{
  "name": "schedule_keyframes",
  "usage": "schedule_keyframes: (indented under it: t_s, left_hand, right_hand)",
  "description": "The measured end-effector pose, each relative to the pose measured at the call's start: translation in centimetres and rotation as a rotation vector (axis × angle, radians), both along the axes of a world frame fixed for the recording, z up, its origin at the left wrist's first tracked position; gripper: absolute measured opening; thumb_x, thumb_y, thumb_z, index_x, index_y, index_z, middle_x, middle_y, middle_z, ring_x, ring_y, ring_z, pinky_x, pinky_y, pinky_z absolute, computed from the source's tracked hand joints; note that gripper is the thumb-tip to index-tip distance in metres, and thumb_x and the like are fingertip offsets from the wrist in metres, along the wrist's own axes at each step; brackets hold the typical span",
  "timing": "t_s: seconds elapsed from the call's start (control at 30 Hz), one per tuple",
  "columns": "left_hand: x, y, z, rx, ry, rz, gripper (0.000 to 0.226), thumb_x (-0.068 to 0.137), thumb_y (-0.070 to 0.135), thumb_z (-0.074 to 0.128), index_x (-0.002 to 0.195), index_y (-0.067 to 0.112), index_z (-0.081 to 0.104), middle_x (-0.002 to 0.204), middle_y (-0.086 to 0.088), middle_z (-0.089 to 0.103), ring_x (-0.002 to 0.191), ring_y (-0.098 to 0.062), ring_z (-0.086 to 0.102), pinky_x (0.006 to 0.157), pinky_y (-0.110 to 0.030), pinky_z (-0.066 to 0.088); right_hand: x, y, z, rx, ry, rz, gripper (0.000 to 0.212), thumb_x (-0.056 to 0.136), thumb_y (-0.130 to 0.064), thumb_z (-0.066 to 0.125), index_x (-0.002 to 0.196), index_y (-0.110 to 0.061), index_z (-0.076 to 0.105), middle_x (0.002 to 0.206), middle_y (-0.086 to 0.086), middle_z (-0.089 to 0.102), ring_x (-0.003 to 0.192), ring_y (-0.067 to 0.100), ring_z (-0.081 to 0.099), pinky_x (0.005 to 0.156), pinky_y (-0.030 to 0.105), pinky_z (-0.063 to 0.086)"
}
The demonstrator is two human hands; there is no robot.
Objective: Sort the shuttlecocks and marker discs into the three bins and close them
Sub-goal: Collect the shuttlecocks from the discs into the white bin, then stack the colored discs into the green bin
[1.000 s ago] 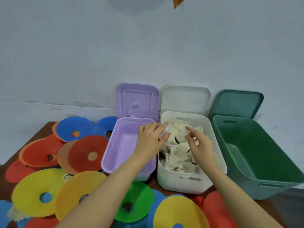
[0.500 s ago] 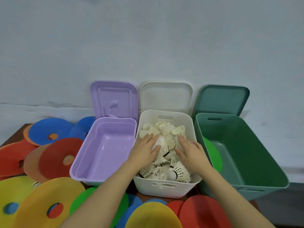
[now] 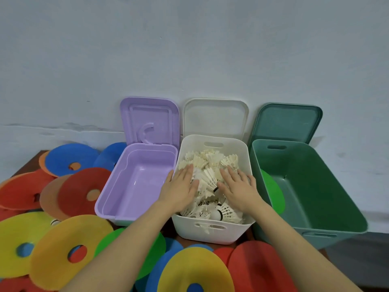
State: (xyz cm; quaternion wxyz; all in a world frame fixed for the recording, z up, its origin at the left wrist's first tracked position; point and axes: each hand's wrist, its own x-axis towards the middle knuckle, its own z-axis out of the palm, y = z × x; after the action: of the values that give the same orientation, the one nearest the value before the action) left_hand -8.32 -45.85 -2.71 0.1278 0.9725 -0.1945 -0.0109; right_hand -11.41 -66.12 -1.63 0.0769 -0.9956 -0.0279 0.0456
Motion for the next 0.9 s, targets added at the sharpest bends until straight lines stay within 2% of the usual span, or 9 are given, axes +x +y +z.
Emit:
schedule_keyframes:
  t_s: [0.2, 0.33, 0.43, 0.57, 0.7, 0.77, 0.9]
  left_hand:
    - [-1.2, 2.9, 2.3, -0.086, -0.147, 0.051, 0.06, 0.095, 0.045, 0.017, 0.147, 0.017, 0.019, 0.15, -0.001, 0.031, 0.135, -0.017, 0.029, 0.111, -0.032, 0.017]
    - [-2.0, 7.1, 4.0, -0.072, -0.184, 0.101, 0.068, 0.087, 0.049, 0.014, 0.145, 0.015, 0.027, 0.149, -0.002, 0.034, 0.134, -0.019, 0.032, 0.108, -0.032, 0.02]
    - [-2.4, 11.7, 4.6, -0.074, -0.228, 0.161, 0.069, 0.088, 0.052, 0.014, 0.144, 0.014, 0.03, 0.146, -0.003, 0.038, 0.133, -0.02, 0.035, 0.106, -0.032, 0.024]
    - [-2.8, 18.5, 5.3, -0.086, -0.266, 0.231, 0.079, 0.081, 0.056, 0.007, 0.14, 0.014, 0.037, 0.14, -0.004, 0.046, 0.126, -0.023, 0.043, 0.101, -0.033, 0.03]
    - [-2.0, 26.1, 4.6, -0.091, -0.232, 0.283, 0.065, 0.086, 0.048, 0.022, 0.141, 0.016, 0.036, 0.14, -0.002, 0.046, 0.128, -0.021, 0.042, 0.102, -0.035, 0.03]
    - [-1.2, 30.2, 3.9, -0.068, -0.23, 0.277, 0.065, 0.087, 0.049, 0.021, 0.139, 0.015, 0.04, 0.136, -0.003, 0.05, 0.124, -0.023, 0.046, 0.098, -0.037, 0.034]
    - [0.3, 38.0, 2.0, -0.05, -0.194, 0.247, 0.058, 0.089, 0.044, 0.03, 0.135, 0.012, 0.045, 0.132, -0.005, 0.054, 0.121, -0.025, 0.049, 0.095, -0.039, 0.037]
  right_hand:
    - [-0.6, 3.7, 1.8, 0.084, -0.256, 0.052, 0.049, 0.098, -0.045, 0.028, 0.144, -0.027, 0.029, 0.151, -0.001, 0.03, 0.137, 0.022, 0.024, 0.11, 0.04, 0.012]
    - [-0.1, 8.1, 2.8, 0.143, -0.337, 0.158, 0.044, 0.095, -0.036, 0.041, 0.136, -0.021, 0.044, 0.136, 0.0, 0.048, 0.124, 0.025, 0.041, 0.1, 0.039, 0.025]
    - [0.6, 12.3, 3.2, 0.182, -0.33, 0.231, 0.047, 0.09, -0.038, 0.036, 0.132, -0.021, 0.049, 0.127, 0.0, 0.054, 0.116, 0.026, 0.048, 0.093, 0.038, 0.029]
    - [1.7, 18.9, 3.2, 0.246, -0.328, 0.305, 0.063, 0.085, -0.05, 0.022, 0.13, -0.018, 0.052, 0.12, 0.002, 0.059, 0.111, 0.028, 0.053, 0.09, 0.039, 0.035]
    - [2.9, 26.4, 2.9, 0.257, -0.289, 0.339, 0.051, 0.091, -0.042, 0.032, 0.131, -0.018, 0.051, 0.121, 0.002, 0.058, 0.112, 0.028, 0.052, 0.091, 0.038, 0.035]
    - [3.6, 30.4, 2.7, 0.266, -0.284, 0.348, 0.042, 0.093, -0.035, 0.04, 0.13, -0.017, 0.052, 0.118, 0.003, 0.06, 0.109, 0.028, 0.053, 0.089, 0.038, 0.036]
    - [4.8, 38.2, 1.6, 0.291, -0.271, 0.321, 0.044, 0.089, -0.037, 0.04, 0.121, -0.015, 0.06, 0.106, 0.006, 0.064, 0.095, 0.031, 0.058, 0.082, 0.041, 0.043]
